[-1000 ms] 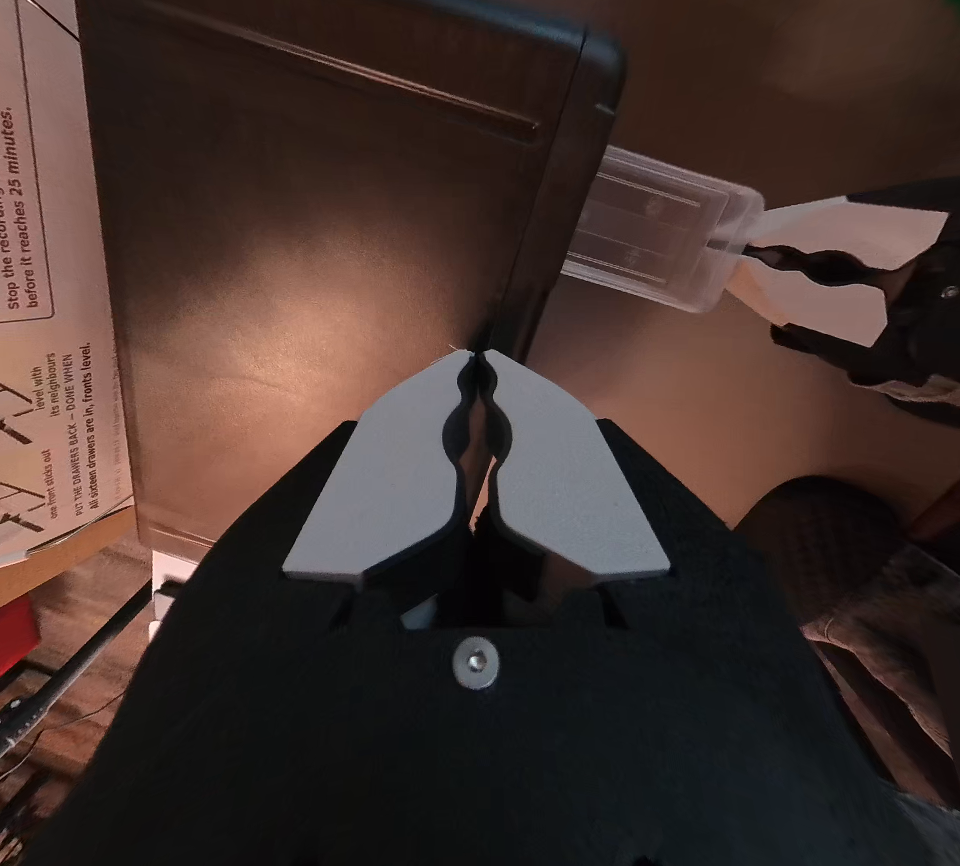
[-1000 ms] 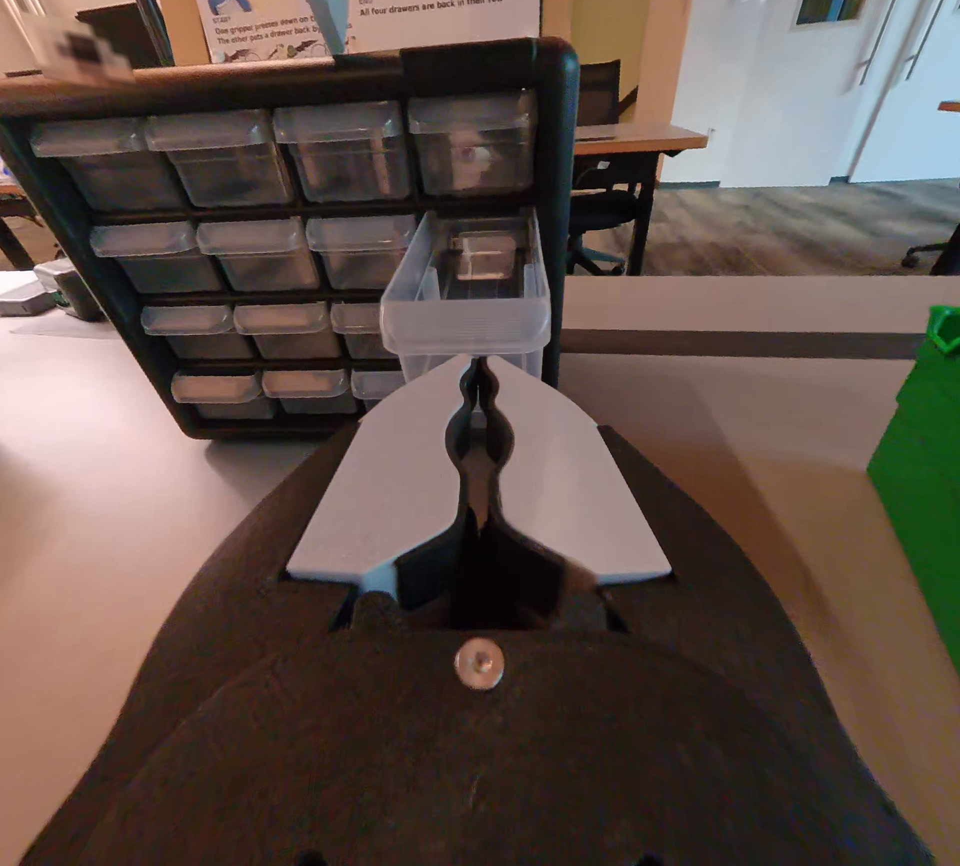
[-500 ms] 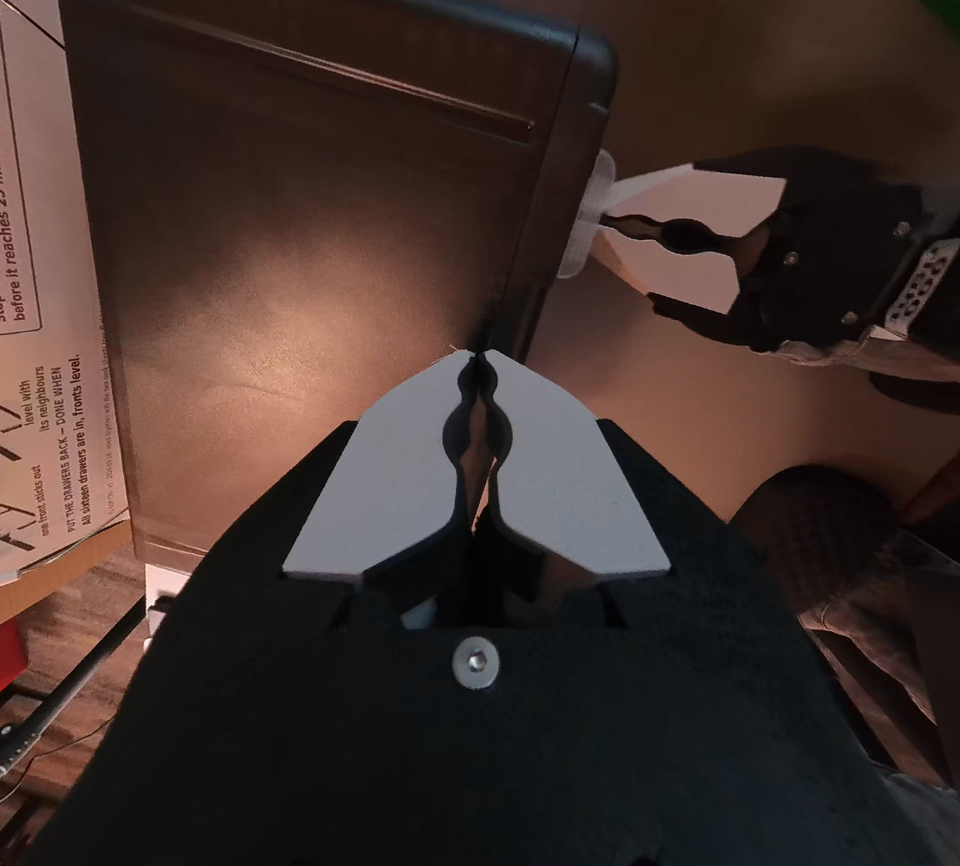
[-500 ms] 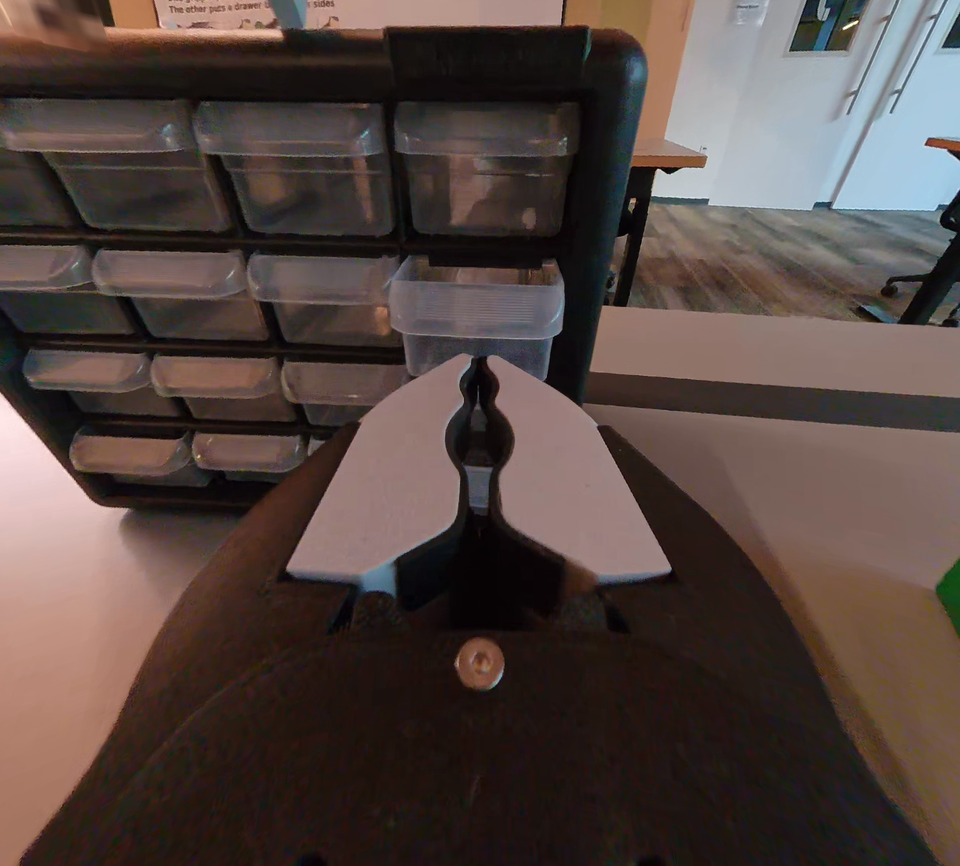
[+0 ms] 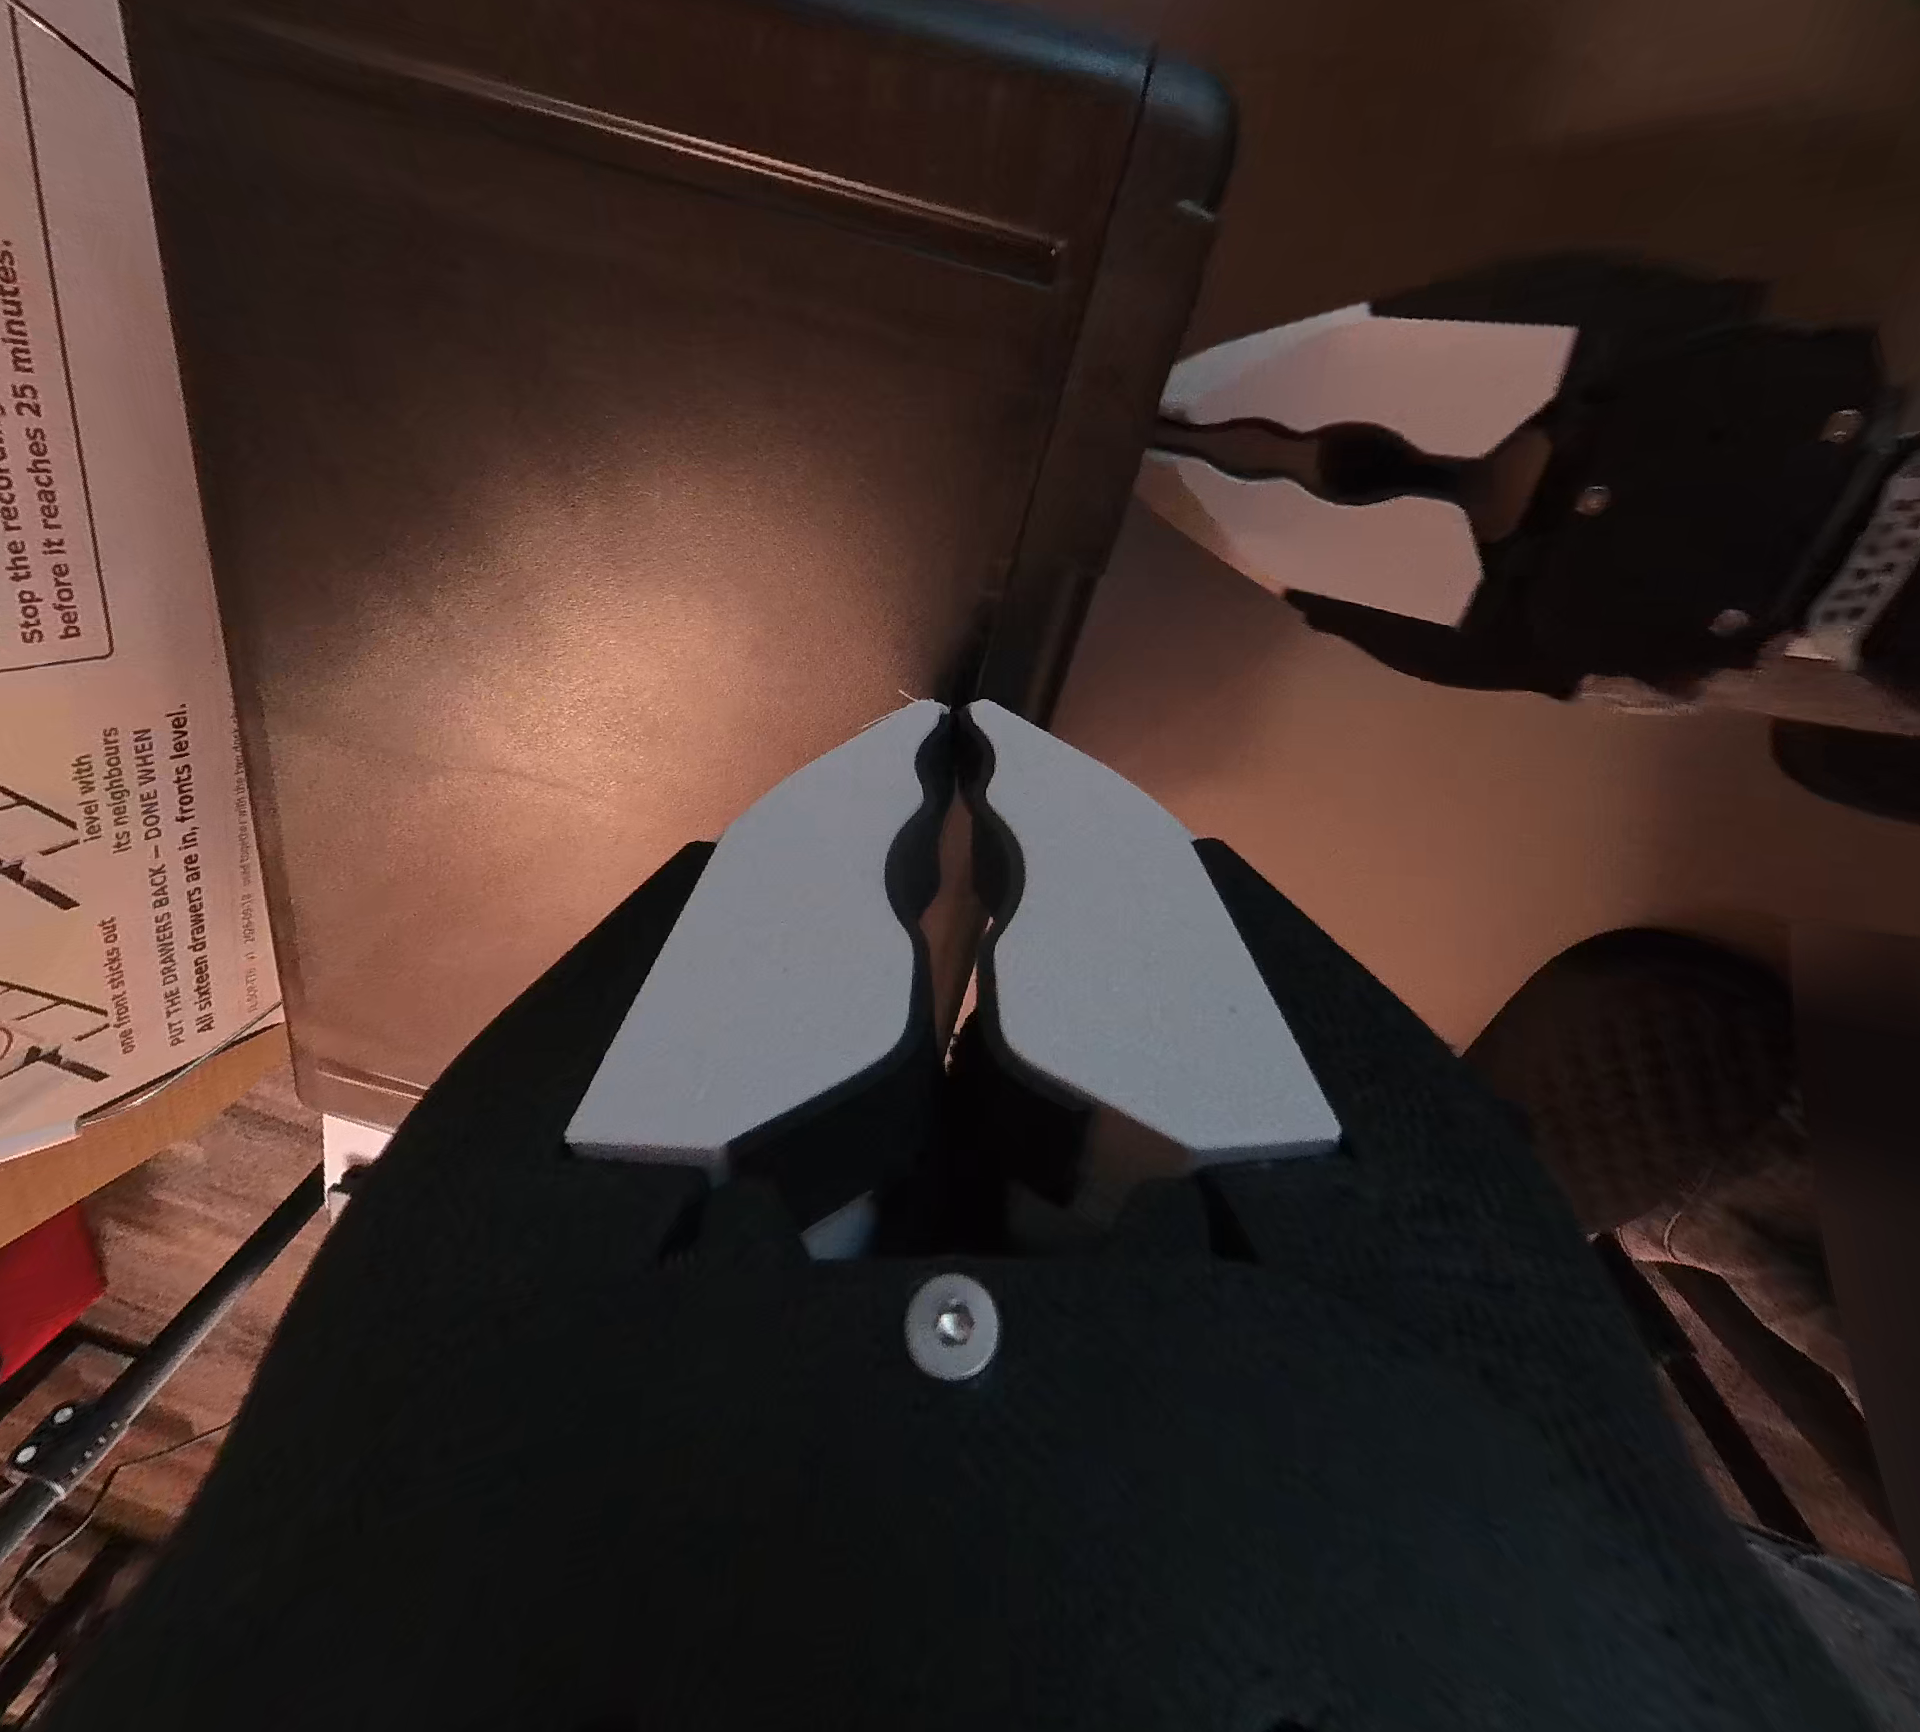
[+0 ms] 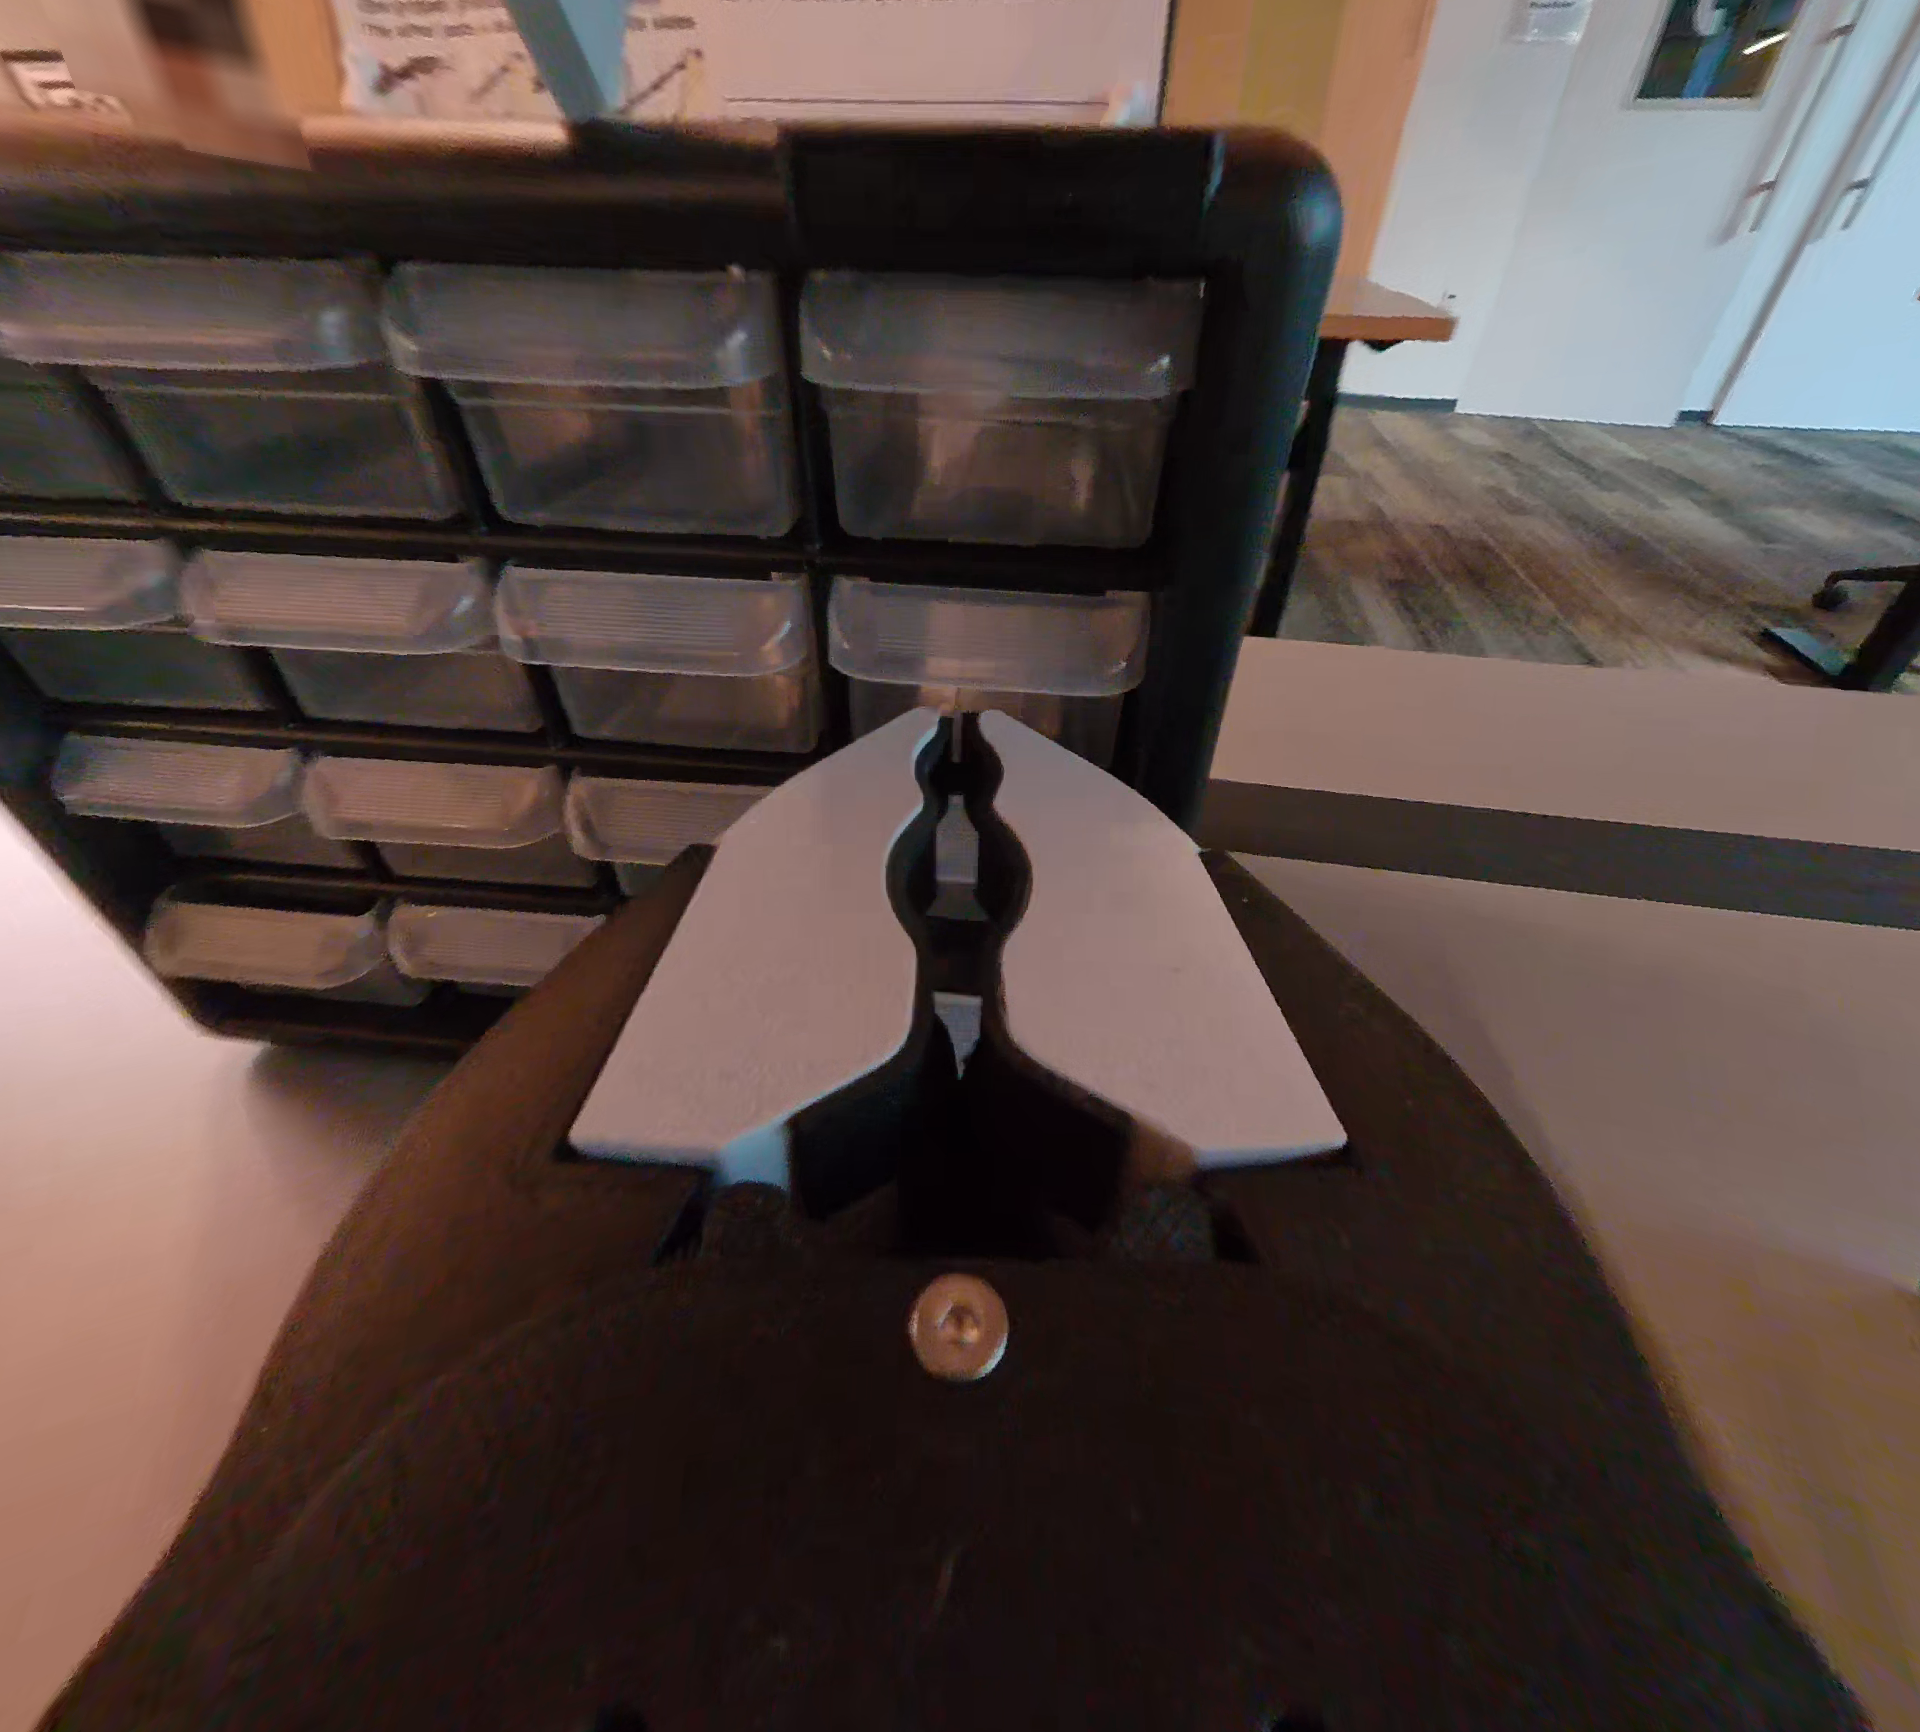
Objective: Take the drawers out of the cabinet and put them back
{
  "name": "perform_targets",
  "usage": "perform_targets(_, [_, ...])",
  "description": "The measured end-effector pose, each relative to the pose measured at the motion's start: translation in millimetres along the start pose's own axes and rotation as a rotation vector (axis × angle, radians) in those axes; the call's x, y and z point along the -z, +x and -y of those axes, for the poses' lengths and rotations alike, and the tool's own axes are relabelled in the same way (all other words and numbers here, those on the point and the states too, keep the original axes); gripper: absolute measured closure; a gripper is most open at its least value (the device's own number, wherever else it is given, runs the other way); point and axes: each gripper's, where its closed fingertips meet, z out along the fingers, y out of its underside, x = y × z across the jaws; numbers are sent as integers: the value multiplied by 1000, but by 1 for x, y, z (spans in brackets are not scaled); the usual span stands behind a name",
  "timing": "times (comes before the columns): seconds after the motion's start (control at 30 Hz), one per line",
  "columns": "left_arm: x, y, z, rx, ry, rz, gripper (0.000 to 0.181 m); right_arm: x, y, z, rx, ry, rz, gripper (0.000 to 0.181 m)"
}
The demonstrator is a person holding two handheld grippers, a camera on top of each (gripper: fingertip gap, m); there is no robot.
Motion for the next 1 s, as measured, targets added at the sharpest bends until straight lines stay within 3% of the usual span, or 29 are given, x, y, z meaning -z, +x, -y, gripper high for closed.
perform_targets(0.07, [0, 0, 0, 2, 5, 4, 181, 13, -5, 4, -2, -35, 63, 169])
perform_targets(0.23, [0, 0, 0, 5, 15, 26, 181, 71, -15, -9, -38, -132, 231, 121])
perform_targets(0.33, [0, 0, 0, -1, 14, 59, 181, 96, -5, -29, -22, -115, 197, 94])
perform_targets(0.47, [1, -2, 1, -59, 68, 168, 181, 100, 2, -37, 22, -117, 175, 63])
perform_targets(0.53, [10, -6, 8, -42, 220, 273, 176, 100, 2, -32, -67, -69, 199, 57])
perform_targets(0.67, [66, 13, 2, 59, 716, 392, 158, 103, 3, -23, -150, -26, 234, 57])
perform_targets(0.73, [93, 33, -21, 144, 966, 411, 149, 105, 7, -17, -124, 8, 216, 58])
perform_targets(0.83, [111, 66, -72, 316, 1297, 429, 111, 109, 9, -9, -138, 44, 205, 56])
perform_targets(0.93, [97, 105, -119, 414, 1534, 421, 82, 112, 6, -6, -142, 52, 210, 53])
perform_targets(1.0, [79, 117, -147, 482, 1608, 509, 72, 115, 4, -8, -121, 49, 210, 49])
